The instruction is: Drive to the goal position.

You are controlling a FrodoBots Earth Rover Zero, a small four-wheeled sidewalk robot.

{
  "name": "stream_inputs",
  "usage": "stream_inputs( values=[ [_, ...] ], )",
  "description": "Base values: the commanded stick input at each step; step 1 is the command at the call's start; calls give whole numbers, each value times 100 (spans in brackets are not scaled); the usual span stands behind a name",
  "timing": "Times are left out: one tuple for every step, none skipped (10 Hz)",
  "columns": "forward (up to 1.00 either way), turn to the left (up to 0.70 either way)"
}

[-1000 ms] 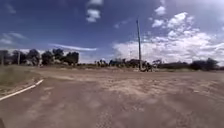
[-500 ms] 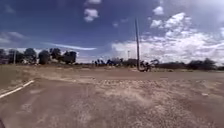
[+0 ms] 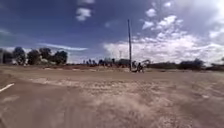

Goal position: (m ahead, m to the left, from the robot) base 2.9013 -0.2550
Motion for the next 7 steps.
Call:
stream_inputs(
  values=[
    [93,0],
    [95,-27],
    [92,-30],
    [89,-33],
    [93,0],
    [92,0],
    [91,0]
  ],
)
